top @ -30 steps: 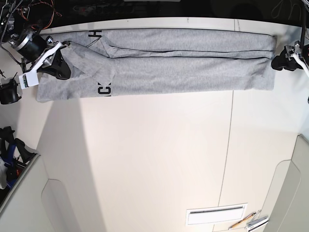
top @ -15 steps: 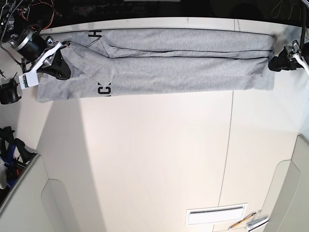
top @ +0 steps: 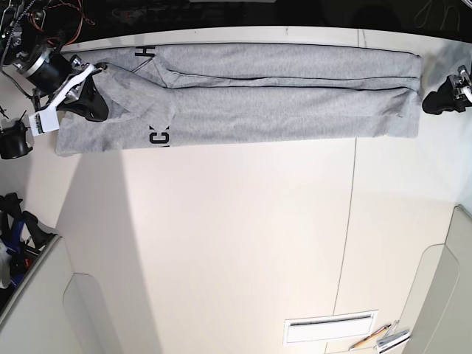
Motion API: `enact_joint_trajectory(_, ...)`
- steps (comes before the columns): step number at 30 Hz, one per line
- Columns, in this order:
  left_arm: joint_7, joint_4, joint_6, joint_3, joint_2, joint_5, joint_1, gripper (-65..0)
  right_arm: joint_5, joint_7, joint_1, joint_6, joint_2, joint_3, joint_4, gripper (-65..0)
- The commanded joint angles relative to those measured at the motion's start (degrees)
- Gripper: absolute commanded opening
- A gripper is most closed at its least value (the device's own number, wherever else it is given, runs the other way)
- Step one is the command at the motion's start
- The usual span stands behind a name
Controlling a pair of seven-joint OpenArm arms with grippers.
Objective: Fold the T-shirt properly
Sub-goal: 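Hold the strip end with the left gripper and straighten it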
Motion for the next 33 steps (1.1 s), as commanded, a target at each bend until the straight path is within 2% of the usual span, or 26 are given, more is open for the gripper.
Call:
enact_joint_trajectory(1,-0.5,0.6,-0.3,-0.4,-1.2,-1.1,-0.1,-17.6,1.1,0.9,0.1,0.3,0.6,0.3,0.6,-65.0)
enact_joint_trajectory(5,-0.9,0.1,-0.3,-0.4,-1.2,-0.1,-0.2,-17.6,1.1,0.9,0.1,0.3,0.6,0.3,0.6,-65.0)
enact_joint_trajectory(8,-4.8,-1.0,-0.3,-0.4,-1.2,5.5,-0.2,-17.6,1.1,0.9,0.1,0.3,0.6,0.3,0.6,-65.0)
enact_joint_trajectory(10,-6.2,-2.1,-0.3,-0.4,-1.2,6.7,-0.2,-17.6,1.1,0.9,0.1,0.3,0.6,0.3,0.6,-65.0)
enact_joint_trajectory(22,-6.3,-9.4,-0.3,-0.4,-0.9,3.0,-0.2,-17.6,1.1,0.9,0.1,0.3,0.6,0.3,0.6,-65.0)
enact_joint_trajectory(24,-5.0,-9.9,-0.3,-0.4,-0.9,1.9,-0.1,-17.6,1.1,0.9,0.1,0.3,0.6,0.3,0.6,-65.0)
enact_joint_trajectory(29,3.5,-8.6,-0.3,-0.4,-0.8,-4.2,-0.1,-17.6,1.1,0.9,0.1,0.3,0.6,0.3,0.6,-65.0)
enact_joint_trajectory(33,4.3,-6.6,-0.3,-0.3,0.0,-4.3,0.0,-17.6,1.1,0.9,0.2,0.3,0.6,0.3,0.6,-65.0)
